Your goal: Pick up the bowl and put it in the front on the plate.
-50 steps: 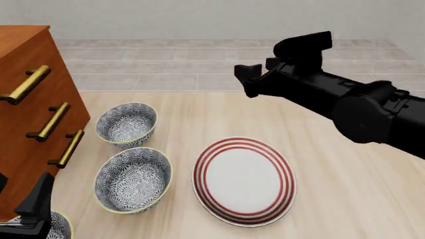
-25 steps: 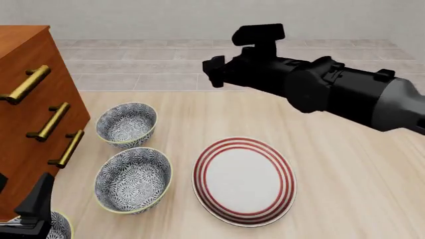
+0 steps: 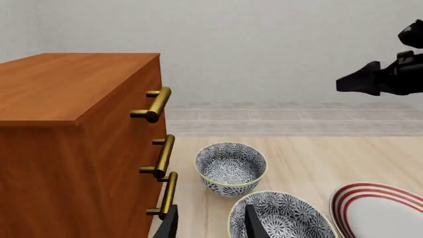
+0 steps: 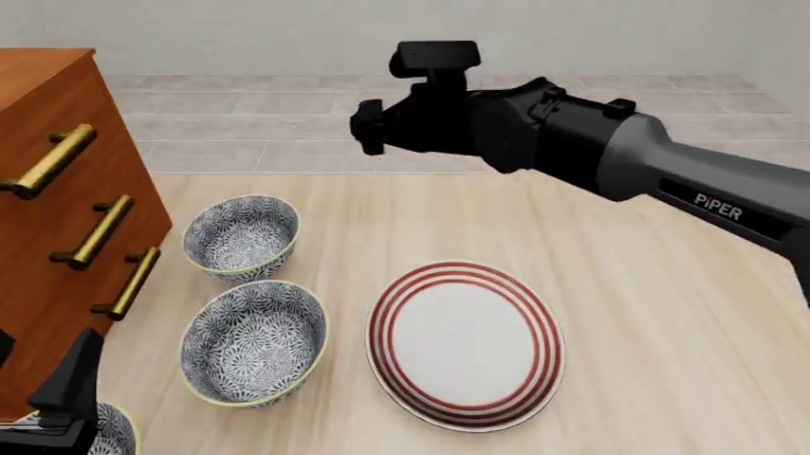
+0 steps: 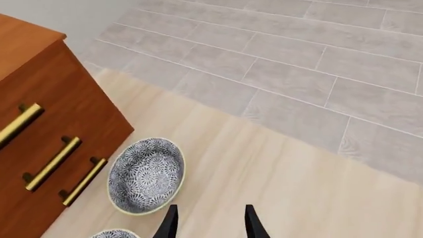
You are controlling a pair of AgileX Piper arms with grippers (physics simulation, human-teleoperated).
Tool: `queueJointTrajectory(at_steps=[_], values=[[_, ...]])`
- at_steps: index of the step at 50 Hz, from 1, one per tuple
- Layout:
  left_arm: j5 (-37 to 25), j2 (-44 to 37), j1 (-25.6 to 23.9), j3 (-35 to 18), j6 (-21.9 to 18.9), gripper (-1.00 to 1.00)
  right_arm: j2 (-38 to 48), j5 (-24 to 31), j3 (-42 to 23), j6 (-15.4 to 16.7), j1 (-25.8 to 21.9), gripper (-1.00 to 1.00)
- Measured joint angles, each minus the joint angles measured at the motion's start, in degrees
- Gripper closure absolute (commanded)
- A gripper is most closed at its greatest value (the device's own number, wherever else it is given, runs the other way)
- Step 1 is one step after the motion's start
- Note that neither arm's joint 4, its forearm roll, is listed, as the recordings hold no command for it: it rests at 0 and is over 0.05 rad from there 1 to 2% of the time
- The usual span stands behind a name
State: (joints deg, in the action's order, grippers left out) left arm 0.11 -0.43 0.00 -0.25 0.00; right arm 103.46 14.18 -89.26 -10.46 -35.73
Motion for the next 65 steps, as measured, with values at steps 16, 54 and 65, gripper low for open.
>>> queueJointTrajectory(at_steps=[16,54,65], values=[[0.0,0.0,0.0,0.0,0.0,-1.0,9.06,6.07,-11.87,-0.82,-0.15,-1.0],[0.0,0.0,0.0,0.0,0.0,-1.0,26.76,17.78,-37.41,0.34,-4.05,-1.0],[0.0,0.0,0.0,0.0,0.0,-1.0,32.26,21.59,-45.86,0.65,-5.12,-1.0]])
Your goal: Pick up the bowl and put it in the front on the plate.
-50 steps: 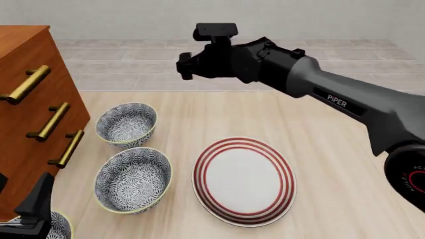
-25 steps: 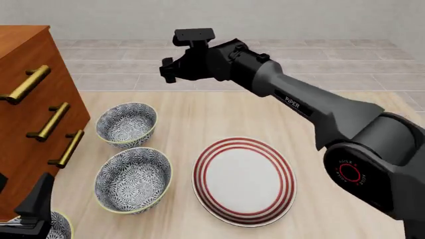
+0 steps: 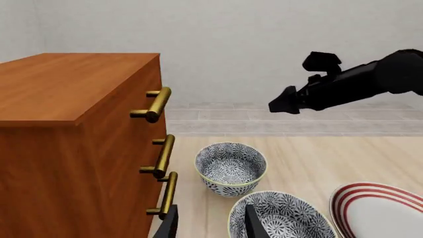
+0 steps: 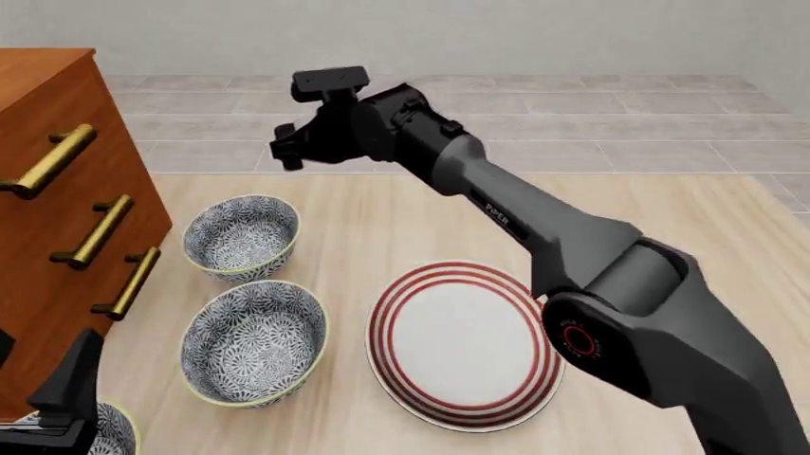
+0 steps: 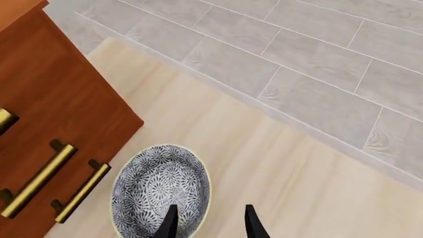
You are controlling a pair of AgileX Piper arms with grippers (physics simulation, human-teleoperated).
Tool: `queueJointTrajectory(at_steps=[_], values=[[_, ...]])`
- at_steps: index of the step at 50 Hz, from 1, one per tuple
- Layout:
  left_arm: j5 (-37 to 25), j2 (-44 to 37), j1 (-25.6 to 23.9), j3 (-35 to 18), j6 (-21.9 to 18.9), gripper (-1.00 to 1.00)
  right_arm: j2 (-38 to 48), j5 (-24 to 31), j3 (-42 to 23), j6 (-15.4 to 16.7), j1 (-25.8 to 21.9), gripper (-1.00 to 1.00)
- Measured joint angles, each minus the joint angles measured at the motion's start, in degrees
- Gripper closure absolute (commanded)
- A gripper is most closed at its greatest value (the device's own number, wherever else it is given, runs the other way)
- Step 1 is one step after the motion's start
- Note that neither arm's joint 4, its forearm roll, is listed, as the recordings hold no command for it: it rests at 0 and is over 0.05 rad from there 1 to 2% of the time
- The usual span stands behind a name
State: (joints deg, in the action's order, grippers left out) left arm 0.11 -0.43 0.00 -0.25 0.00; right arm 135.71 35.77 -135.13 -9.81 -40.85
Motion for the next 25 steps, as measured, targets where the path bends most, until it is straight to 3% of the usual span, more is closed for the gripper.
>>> queueJointTrajectory(at_steps=[10,25], values=[[0.0,0.0,0.0,0.0,0.0,-1.0,4.49,2.27,-5.88,0.03,-0.5,-1.0],[0.0,0.0,0.0,0.0,0.0,-1.0,8.34,2.07,-8.32,-0.75,-1.18,-1.0]])
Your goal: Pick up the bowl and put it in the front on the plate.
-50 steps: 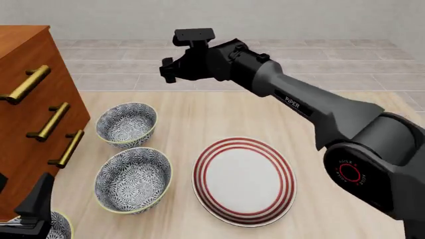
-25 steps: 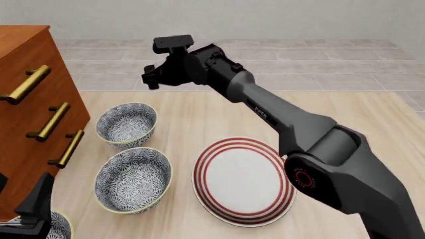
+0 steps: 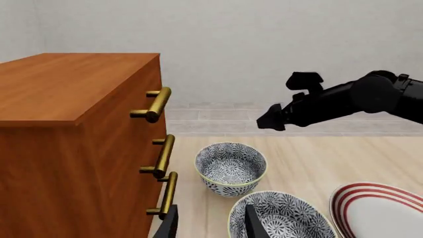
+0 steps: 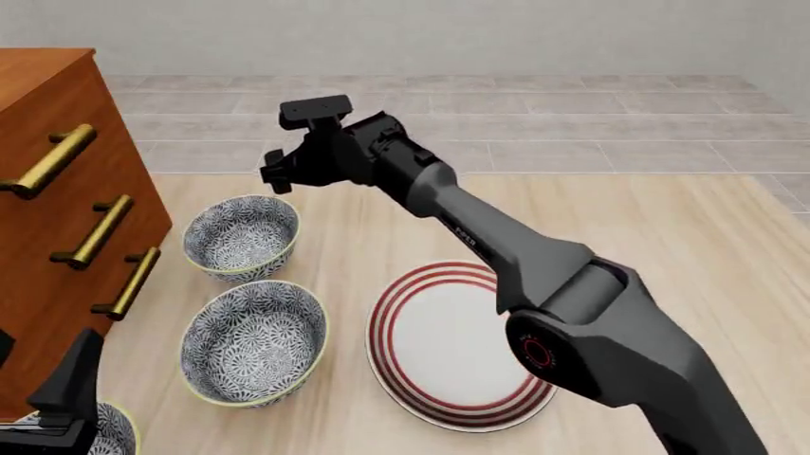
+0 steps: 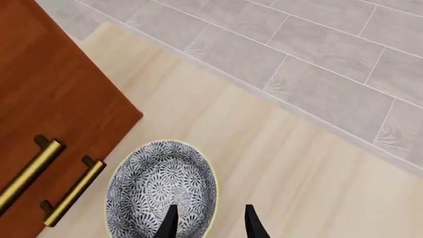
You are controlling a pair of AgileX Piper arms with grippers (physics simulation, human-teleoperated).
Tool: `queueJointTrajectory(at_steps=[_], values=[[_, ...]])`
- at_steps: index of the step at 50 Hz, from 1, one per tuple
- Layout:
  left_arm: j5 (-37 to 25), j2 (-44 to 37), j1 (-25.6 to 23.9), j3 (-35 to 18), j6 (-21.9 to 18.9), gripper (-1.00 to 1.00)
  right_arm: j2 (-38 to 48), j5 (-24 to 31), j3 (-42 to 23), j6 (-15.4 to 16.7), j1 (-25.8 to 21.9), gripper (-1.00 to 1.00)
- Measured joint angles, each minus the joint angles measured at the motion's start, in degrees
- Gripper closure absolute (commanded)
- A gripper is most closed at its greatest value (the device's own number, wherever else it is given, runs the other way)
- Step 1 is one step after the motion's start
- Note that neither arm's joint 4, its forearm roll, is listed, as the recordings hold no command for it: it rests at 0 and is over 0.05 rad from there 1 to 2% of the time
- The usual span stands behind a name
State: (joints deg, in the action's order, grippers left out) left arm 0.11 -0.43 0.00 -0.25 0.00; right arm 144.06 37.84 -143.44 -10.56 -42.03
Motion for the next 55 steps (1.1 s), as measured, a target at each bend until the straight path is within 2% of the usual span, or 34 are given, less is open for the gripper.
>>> queueJointTrajectory(at_steps=[16,43,55], values=[[0.0,0.0,0.0,0.0,0.0,-1.0,2.56,-1.54,-0.17,-0.87,-0.27,-1.0],[0.0,0.0,0.0,0.0,0.0,-1.0,12.83,3.53,-13.71,-0.98,0.74,-1.0],[0.0,0.0,0.0,0.0,0.0,-1.0,16.0,4.74,-17.02,-1.23,1.03,-1.0]])
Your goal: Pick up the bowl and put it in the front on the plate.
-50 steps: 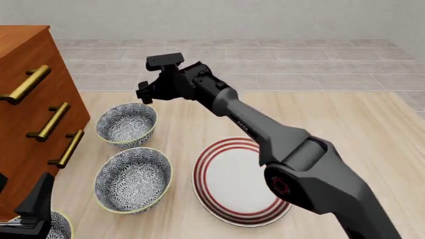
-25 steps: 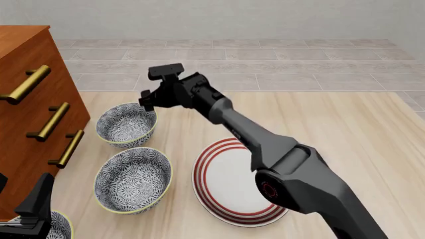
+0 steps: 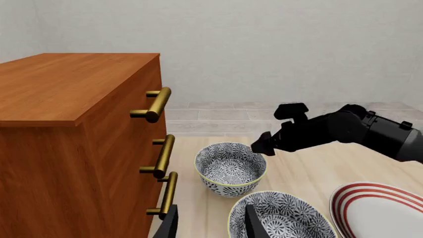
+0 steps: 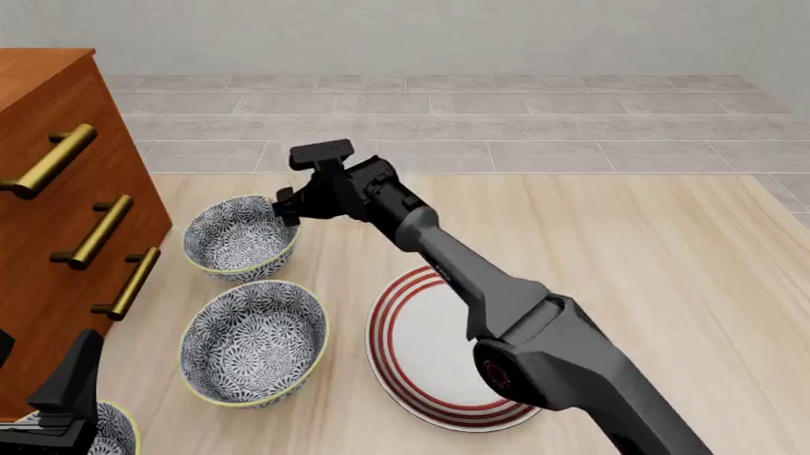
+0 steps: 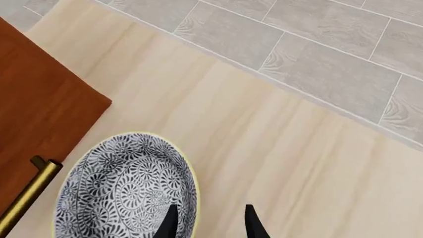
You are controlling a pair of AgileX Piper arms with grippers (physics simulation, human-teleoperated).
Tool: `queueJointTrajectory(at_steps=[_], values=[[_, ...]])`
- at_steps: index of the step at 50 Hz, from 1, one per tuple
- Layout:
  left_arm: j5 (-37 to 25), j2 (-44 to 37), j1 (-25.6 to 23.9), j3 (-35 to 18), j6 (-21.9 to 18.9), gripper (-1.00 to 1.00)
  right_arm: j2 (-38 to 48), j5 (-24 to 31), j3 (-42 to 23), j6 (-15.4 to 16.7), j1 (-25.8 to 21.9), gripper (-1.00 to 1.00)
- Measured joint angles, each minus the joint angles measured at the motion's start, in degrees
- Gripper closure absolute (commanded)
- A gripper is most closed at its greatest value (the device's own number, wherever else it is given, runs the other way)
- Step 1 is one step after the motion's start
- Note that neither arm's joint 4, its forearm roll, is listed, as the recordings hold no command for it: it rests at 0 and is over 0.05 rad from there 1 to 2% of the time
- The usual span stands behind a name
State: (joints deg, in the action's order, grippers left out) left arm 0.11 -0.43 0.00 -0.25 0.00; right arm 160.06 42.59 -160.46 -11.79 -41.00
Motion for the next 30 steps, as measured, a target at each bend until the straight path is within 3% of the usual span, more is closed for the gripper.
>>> queueJointTrajectory(at_steps=[30], values=[[0.0,0.0,0.0,0.0,0.0,-1.0,3.25,0.84,-1.69,0.05,-0.22,-1.0]])
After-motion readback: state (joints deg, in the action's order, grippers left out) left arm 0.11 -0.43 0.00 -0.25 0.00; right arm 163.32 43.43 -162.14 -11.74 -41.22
